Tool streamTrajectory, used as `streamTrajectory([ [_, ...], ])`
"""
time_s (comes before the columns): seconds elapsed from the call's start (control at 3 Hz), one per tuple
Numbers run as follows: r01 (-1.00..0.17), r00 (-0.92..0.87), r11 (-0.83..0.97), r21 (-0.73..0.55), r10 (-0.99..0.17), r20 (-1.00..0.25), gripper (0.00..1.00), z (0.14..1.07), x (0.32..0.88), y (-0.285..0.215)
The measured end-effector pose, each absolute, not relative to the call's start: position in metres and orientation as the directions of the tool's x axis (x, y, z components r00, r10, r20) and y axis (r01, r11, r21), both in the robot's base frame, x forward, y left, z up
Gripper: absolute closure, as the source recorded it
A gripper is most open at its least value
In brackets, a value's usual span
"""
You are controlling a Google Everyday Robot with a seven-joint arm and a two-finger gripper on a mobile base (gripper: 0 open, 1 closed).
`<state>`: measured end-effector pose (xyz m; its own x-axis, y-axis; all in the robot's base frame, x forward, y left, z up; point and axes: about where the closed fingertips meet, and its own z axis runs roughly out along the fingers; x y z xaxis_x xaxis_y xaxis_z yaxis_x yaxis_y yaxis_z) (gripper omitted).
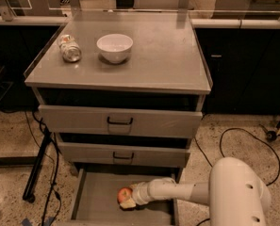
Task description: Pick apple from bottom drawer and place on counter
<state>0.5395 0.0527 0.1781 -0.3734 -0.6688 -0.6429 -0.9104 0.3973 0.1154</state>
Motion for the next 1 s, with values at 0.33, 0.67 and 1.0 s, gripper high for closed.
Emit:
streamTrajectory([
  [0.33, -0.897, -0.374, 0.436, 0.079, -0.648, -0.663, 1.00, 0.213, 0.527, 0.033],
  [0.67, -0.902, -0.363, 0.424, 0.082, -0.641, -0.676, 1.00, 0.222, 0.510, 0.041],
  [1.0, -0.897, -0.359, 0.438, 0.066, -0.631, -0.688, 1.00, 0.232, 0.518, 0.037],
])
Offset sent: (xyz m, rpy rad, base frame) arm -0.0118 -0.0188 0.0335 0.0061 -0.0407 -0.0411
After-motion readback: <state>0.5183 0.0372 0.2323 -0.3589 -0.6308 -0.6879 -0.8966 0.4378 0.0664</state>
